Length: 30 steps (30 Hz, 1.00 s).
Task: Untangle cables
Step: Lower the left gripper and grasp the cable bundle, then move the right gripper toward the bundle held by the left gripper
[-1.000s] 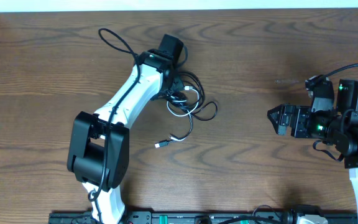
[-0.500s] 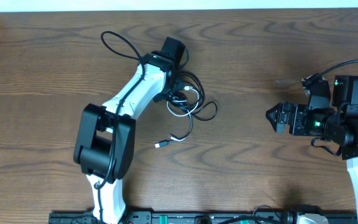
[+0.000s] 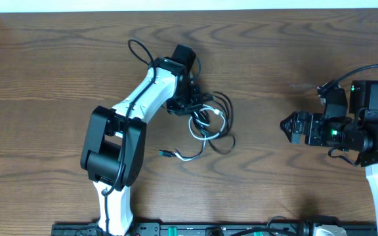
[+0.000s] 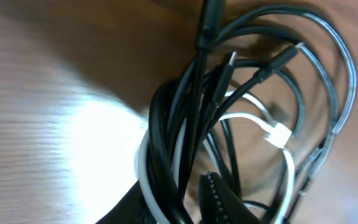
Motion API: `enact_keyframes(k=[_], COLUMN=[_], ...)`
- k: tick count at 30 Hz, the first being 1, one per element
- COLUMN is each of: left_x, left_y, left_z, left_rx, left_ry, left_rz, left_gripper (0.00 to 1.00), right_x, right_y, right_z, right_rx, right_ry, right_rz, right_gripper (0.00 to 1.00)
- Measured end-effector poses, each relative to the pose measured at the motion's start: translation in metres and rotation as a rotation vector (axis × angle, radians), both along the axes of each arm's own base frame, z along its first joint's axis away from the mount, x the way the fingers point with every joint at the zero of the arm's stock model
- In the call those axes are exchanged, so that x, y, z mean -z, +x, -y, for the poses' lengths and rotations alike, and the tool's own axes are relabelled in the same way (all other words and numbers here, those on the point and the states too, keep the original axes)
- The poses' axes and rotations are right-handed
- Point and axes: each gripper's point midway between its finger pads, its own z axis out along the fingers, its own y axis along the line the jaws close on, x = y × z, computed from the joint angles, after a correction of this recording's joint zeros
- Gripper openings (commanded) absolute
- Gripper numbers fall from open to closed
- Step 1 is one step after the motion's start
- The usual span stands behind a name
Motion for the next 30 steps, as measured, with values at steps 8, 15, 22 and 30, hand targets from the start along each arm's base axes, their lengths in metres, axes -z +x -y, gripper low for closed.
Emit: enact_keyframes(k=[8,15,22,30], left_x=[-0.013,-0.027,-0.03,-0.032], left_y=[-0.02,-0.03,-0.042,-0.056], left_z=[0.035,0.054,0.07,0.086], left_rx=[0.154,0.264,0.351,0.315], left_ry=[-0.183,-0.326,-0.362,-0.365], left_rz=[-0.03,-0.026,-0.017,-0.073], left_gripper=[0.08,0.08,0.08,0.08], right_x=[0.011,0.052,0.076,0.103], right_y=[-0.011,-0.018,-0.008,-0.012], right_z=[-0.001,-0.007,-0.029,-0.046], right_rx=[-0.011,-0.033,-0.049,-0.074], right_ry=[-0.001,0.036,0.182,0.301], right_rz=[-0.056,-0.117,-0.078,-0.073], right_gripper=[0.93,0.68,0.57,0.58])
